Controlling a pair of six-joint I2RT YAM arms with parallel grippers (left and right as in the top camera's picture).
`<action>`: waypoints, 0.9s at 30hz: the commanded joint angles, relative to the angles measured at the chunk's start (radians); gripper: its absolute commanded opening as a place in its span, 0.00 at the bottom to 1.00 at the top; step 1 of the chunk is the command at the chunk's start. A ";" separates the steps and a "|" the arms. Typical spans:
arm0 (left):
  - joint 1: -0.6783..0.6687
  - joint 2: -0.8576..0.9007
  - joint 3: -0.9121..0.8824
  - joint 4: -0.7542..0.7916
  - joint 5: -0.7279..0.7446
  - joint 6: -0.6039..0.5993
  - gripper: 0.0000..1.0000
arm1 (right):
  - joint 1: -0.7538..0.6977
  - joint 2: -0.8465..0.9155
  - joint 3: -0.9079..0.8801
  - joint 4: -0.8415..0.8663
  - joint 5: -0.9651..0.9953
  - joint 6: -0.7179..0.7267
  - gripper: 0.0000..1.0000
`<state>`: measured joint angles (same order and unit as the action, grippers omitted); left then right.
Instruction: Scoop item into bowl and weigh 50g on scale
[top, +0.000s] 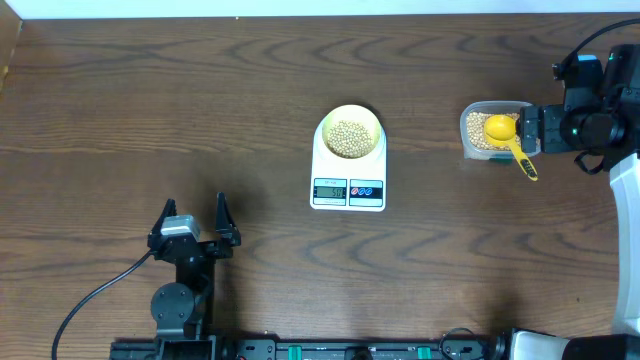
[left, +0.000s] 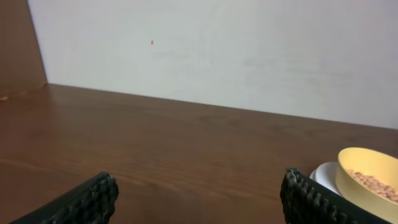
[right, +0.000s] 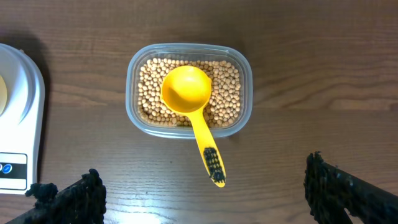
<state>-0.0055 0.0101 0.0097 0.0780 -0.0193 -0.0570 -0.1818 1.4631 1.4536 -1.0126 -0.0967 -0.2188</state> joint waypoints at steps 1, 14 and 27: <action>0.005 -0.009 -0.006 -0.050 -0.060 -0.068 0.86 | 0.006 -0.016 0.019 -0.002 0.000 0.008 0.99; 0.005 -0.009 -0.006 -0.148 -0.060 -0.113 0.86 | 0.006 -0.016 0.019 -0.002 0.001 0.008 0.99; 0.005 -0.009 -0.006 -0.145 -0.052 -0.049 0.86 | 0.006 -0.016 0.019 -0.002 0.000 0.008 0.99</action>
<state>-0.0051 0.0101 0.0154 -0.0181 -0.0509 -0.1265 -0.1818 1.4631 1.4540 -1.0126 -0.0967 -0.2188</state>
